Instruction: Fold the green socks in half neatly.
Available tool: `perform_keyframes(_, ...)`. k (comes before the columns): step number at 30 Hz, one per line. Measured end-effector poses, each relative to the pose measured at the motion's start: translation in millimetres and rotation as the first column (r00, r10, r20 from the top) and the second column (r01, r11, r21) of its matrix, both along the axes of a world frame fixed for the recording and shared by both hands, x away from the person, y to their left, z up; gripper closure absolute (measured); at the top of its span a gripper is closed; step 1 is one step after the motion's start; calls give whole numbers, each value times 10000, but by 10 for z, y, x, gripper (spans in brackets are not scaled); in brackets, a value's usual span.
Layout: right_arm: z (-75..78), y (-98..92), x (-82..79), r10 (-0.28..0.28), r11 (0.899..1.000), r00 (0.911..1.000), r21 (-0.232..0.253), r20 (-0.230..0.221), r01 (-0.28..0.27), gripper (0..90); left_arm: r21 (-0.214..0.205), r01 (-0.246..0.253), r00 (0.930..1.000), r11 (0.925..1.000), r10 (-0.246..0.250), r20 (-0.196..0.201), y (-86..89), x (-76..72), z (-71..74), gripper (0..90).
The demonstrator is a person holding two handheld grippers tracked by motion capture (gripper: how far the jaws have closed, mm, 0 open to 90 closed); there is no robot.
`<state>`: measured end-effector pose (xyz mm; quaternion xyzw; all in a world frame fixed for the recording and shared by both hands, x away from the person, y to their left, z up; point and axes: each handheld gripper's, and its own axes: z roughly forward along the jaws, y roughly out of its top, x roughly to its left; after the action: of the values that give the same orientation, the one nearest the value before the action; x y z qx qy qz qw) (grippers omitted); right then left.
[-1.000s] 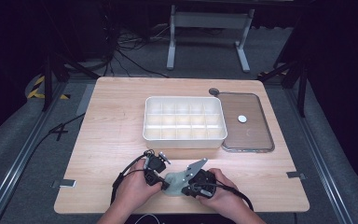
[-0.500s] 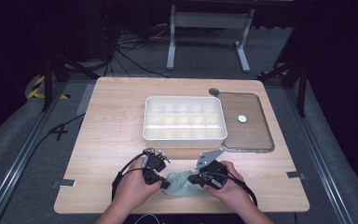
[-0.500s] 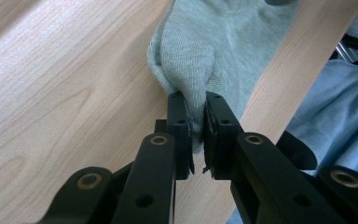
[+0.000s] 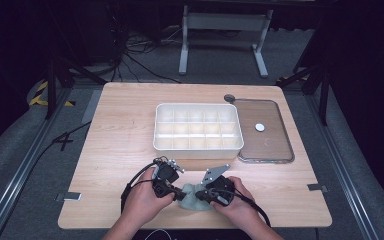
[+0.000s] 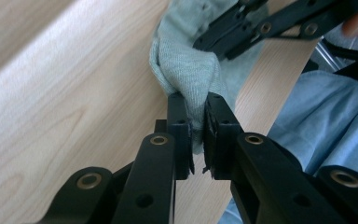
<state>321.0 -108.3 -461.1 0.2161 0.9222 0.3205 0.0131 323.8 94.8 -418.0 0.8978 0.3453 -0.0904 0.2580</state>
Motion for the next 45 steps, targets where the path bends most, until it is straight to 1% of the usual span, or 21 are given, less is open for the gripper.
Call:
perform_keyframes(3,-2,5,-14,-65,10000,10000,20,46,65,898,-202,43,9997,9998,-38,247,-46,-5,14,827)
perform_keyframes(6,-3,6,-23,-118,9999,9999,-1,121,118,898,-260,135,9990,9996,-124,427,-80,-11,30,828)
perform_keyframes(8,-8,7,-32,-117,9999,9998,61,156,116,898,-389,372,9968,9986,-343,716,-115,-13,43,829)
perform_keyframes(10,-26,14,-56,35,9996,9998,289,207,-41,897,-463,585,9944,9972,-541,910,-156,-24,51,831)
perform_keyframes(11,-43,20,-78,103,9987,9995,486,304,-118,895,-464,589,9943,9972,-545,913,-176,-31,51,832)
perform_keyframes(12,-42,18,-81,152,9988,9992,463,380,-169,891,-399,644,9939,9971,-605,917,-182,-29,54,832)
perform_keyframes(14,-37,9,-77,196,9988,9991,445,385,-213,871,-357,590,9955,9976,-561,764,-176,-26,68,833)
perform_keyframes(15,-24,-15,-65,188,9985,9995,510,264,-201,855,-320,522,9960,9981,-497,739,-160,-19,78,833)
perform_keyframes(16,9,-77,-45,134,9976,9996,681,242,-151,858,-256,478,9966,9985,-459,687,-144,-13,91,833)
perform_keyframes(17,94,-220,-13,-131,9953,9996,967,255,106,879,-183,426,9970,9989,-413,648,-134,-10,102,833)
perform_keyframes(18,127,-275,-1,-240,9950,9995,972,208,219,883,-157,388,9970,9991,-377,670,-127,-7,107,834)
perform_keyframes(19,158,-340,15,-338,9958,9994,856,64,331,888,-66,311,9973,9995,-306,665,-116,-3,119,834)
perform_keyframes(21,189,-435,27,-536,9981,9986,300,-48,537,893,107,174,9978,9998,-181,632,-102,18,135,834)
perform_keyframes(23,156,-480,28,-640,9977,9973,-254,-349,631,893,109,166,9980,9998,-172,609,-106,23,136,834)
perform_keyframes(24,156,-480,28,-640,9977,9973,-254,-349,631,893,139,193,9981,9997,-201,577,-113,26,138,834)
perform_keyframes(26,75,-484,23,-640,9971,9971,-430,-423,621,893,210,283,9980,9994,-294,558,-139,34,137,834)
perform_keyframes(29,17,-438,14,-557,9983,9978,-167,-372,551,896,156,378,9974,9992,-387,613,-196,42,129,834)
perform_keyframes(33,-12,-393,-21,-201,9996,9994,199,-292,207,898,72,507,9962,9987,-511,706,-312,42,125,834)
perform_keyframes(37,-31,-416,-12,-317,9984,9985,449,-456,337,898,77,673,9954,9977,-676,681,-439,32,92,834)
perform_keyframes(38,-35,-418,-13,-342,9982,9985,474,-426,362,898,80,782,9947,9969,-785,658,-463,39,75,834)
perform_keyframes(45,-35,-422,-29,-340,9981,9989,505,-309,356,896,139,803,9949,9967,-810,604,-586,51,-33,832)
